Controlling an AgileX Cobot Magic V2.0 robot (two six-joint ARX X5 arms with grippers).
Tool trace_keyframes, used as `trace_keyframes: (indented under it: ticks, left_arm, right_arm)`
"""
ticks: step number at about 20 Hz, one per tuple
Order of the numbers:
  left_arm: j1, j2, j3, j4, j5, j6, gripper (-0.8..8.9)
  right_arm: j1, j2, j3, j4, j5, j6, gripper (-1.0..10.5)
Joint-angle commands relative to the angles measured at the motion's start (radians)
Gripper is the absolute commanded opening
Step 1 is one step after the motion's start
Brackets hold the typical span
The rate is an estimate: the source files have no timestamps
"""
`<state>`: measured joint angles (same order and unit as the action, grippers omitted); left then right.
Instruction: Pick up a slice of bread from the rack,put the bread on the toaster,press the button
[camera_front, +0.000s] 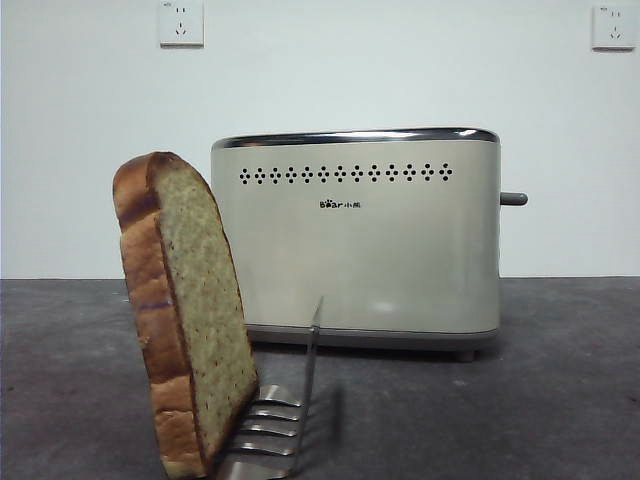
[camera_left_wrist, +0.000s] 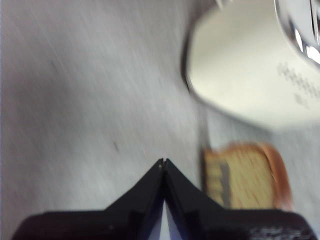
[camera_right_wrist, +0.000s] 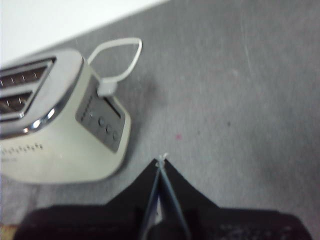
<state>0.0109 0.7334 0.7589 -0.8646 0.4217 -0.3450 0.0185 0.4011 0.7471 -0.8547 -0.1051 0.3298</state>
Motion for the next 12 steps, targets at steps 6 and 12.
trace_keyframes:
  ticks: [6,12]
  left_arm:
    - [-0.053,0.137,0.111,-0.135,0.114,0.095,0.0]
    - [-0.213,0.273,0.252,-0.201,0.127,0.085,0.05]
  right_arm:
    - [0.001,0.097,0.086,-0.082,-0.163,-0.108,0.0]
    - [0.001,0.18,0.149,-0.113,-0.244,-0.183,0.0]
